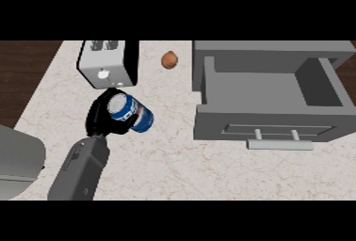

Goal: Pick up the can, place it into the drawer and close the drawer

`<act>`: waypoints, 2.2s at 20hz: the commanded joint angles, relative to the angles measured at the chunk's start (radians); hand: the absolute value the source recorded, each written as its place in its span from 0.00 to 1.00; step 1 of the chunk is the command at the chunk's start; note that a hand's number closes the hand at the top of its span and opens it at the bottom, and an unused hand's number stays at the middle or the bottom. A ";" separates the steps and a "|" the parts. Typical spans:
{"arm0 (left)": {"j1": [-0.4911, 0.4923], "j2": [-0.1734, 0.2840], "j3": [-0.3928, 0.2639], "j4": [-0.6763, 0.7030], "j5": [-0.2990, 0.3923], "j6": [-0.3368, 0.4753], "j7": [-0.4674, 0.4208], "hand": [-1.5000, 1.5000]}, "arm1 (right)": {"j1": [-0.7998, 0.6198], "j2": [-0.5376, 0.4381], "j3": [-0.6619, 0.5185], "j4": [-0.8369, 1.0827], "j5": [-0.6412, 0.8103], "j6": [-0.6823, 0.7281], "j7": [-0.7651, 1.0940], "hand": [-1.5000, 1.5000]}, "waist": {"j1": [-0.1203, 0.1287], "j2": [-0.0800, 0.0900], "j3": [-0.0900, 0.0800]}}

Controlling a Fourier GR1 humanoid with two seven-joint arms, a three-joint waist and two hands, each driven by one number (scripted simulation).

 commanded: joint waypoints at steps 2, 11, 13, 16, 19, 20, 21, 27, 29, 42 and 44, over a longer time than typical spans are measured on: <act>0.027 -0.033 -0.162 -0.237 0.076 0.177 0.122 1.00 | 0.016 0.006 -0.024 -0.002 -0.046 0.031 -0.015 0.00 | -0.017 0.000 0.000; -0.012 -0.034 -0.288 -0.635 0.025 0.438 0.449 1.00 | -0.018 0.006 0.016 0.019 0.001 -0.002 -0.011 0.00 | -0.019 0.009 -0.001; -0.099 -0.020 -0.228 -0.601 0.017 0.426 0.518 1.00 | -0.024 -0.029 -0.010 0.000 -0.024 -0.004 0.011 0.00 | -0.024 0.012 -0.002; -0.142 -0.028 -0.269 -0.610 -0.006 0.488 0.528 1.00 | -0.001 0.015 0.015 0.034 0.001 0.027 -0.032 0.00 | -0.028 0.012 -0.002; -0.178 -0.034 -0.342 -0.593 -0.009 0.567 0.540 1.00 | -0.044 0.016 0.039 -0.014 0.031 -0.011 0.025 0.00 | -0.027 0.013 -0.002; -0.227 -0.034 -0.371 -0.612 -0.009 0.617 0.585 1.00 | -0.054 0.016 0.035 -0.019 0.034 -0.019 0.020 0.00 | -0.028 0.013 -0.002; -0.191 -0.028 -0.326 -0.626 -0.012 0.543 0.593 1.00 | -0.027 -0.004 -0.006 -0.038 -0.020 -0.010 0.042 0.00 | -0.027 0.012 -0.002; -0.384 -0.034 -0.366 -0.534 -0.007 0.675 0.651 1.00 | -0.066 0.000 0.023 0.022 0.013 -0.020 0.013 0.00 | -0.029 0.013 -0.002; -0.424 -0.034 -0.372 -0.423 0.011 0.680 0.565 1.00 | -0.028 0.015 0.109 -0.042 0.035 -0.069 0.030 0.00 | -0.039 0.015 -0.002; -0.677 -0.034 -0.423 -0.120 0.159 0.749 0.475 1.00 | -0.062 -0.033 0.032 0.064 -0.001 -0.007 -0.019 0.00 | -0.048 0.017 -0.001; -0.740 -0.034 -0.462 -0.068 0.198 0.791 0.467 1.00 | -0.062 0.011 0.078 0.027 0.054 -0.015 -0.005 0.00 | -0.055 0.019 -0.001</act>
